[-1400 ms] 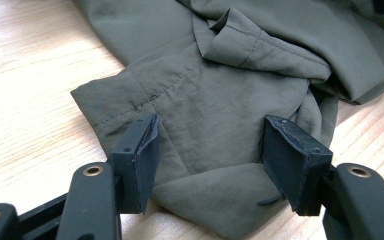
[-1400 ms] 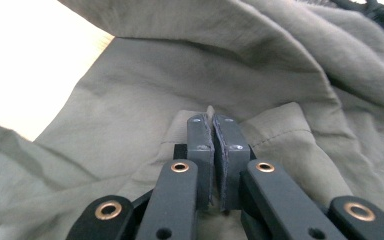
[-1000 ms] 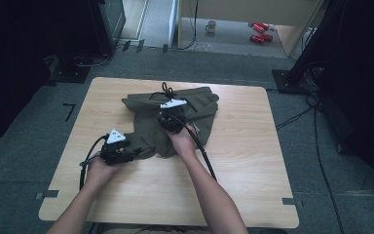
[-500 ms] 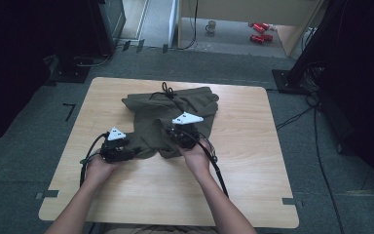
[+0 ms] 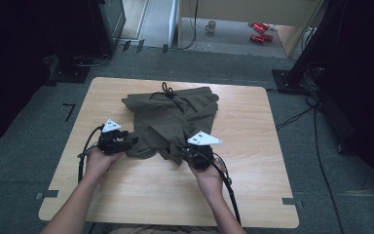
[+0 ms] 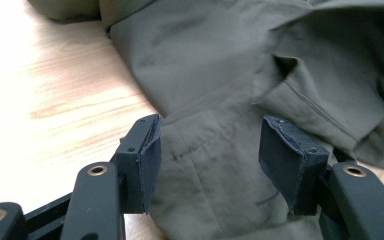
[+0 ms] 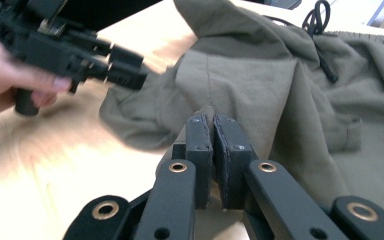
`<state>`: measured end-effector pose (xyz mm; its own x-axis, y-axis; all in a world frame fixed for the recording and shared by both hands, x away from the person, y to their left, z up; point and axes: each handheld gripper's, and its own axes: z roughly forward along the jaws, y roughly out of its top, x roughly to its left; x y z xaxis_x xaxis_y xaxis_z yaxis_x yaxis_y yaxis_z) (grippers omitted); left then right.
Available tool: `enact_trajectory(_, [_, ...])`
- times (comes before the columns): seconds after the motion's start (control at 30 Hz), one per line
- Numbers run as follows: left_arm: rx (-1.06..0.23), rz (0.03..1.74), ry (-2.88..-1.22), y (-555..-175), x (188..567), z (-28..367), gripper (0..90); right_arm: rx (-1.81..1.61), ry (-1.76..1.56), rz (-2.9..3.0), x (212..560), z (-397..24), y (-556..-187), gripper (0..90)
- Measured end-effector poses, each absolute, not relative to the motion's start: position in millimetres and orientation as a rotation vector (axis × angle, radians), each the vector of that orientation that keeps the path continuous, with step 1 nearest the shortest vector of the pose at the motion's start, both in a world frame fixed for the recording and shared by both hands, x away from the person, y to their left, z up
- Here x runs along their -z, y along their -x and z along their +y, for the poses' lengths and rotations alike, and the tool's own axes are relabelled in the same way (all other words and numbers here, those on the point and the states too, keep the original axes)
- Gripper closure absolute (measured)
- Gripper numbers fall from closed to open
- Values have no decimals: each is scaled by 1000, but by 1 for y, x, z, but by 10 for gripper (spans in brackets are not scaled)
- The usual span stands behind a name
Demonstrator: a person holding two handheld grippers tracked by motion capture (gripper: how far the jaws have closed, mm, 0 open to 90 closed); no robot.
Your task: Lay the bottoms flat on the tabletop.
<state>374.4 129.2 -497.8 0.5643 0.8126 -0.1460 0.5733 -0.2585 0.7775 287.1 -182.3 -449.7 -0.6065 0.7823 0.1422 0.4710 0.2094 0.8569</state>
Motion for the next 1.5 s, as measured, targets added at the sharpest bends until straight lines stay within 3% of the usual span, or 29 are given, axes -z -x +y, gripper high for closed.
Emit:
enact_trajectory(0.6, [-390,1137,-2019,-382,504,126,424,-1326,-1174,2238,465,-199,-222,848])
enact_trajectory(0.77, [-393,1135,-2023,-382,504,125,425,-1286,-1157,2267,474,-201,-211,795])
enact_trajectory(0.8, [-392,1135,-2024,-382,504,125,424,-1297,-1177,2268,478,-204,-209,724])
enact_trajectory(1.1, [-398,1126,-2006,-381,502,124,436,-1350,-1206,2240,474,-217,-209,664])
enact_trajectory(1.5, [-391,1043,-2060,-382,491,107,444,-1318,-1229,2188,469,-225,-234,750])
